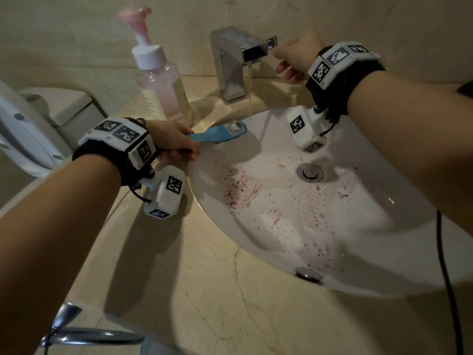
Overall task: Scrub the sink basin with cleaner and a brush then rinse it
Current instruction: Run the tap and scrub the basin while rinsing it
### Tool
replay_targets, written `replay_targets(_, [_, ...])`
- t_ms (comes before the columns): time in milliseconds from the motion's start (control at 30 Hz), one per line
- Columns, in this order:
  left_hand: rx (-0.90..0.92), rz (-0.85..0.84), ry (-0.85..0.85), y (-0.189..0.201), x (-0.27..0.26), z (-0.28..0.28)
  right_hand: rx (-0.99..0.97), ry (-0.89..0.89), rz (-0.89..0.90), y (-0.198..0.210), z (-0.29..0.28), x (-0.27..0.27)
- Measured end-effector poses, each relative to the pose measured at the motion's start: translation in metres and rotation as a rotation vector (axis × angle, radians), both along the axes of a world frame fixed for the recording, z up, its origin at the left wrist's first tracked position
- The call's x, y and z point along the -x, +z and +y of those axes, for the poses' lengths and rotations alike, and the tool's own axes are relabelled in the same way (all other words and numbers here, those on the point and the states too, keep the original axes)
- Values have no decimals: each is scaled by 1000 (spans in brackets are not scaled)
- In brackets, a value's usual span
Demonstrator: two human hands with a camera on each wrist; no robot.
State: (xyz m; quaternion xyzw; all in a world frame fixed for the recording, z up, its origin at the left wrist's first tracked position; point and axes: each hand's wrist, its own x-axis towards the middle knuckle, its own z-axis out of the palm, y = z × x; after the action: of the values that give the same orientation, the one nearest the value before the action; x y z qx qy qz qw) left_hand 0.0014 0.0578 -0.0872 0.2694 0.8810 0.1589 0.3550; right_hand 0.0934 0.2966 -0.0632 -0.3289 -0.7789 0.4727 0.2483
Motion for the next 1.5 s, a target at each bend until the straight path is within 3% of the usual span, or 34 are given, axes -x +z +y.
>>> replay_targets(167, [-3,30,14,1,-3,-2,33,-13,-50,-1,0,-9])
replay_targets(600, [-37,-22,50,1,-4,-2,98,-78,181,6,-4,23])
replay_targets(800, [-25,-40,24,1,-1,-3,31,-53,146,3,4,27])
replay_targets(1000, [-37,-64,31,-2,5,-2,62,-32,198,2,3,30])
replay_targets(1167, [-35,-47,39,0,3,-2,183,67,119,8,2,31])
replay_targets(1500, [-44,-70,43,0,2,-1,198,73,88,10,2,31])
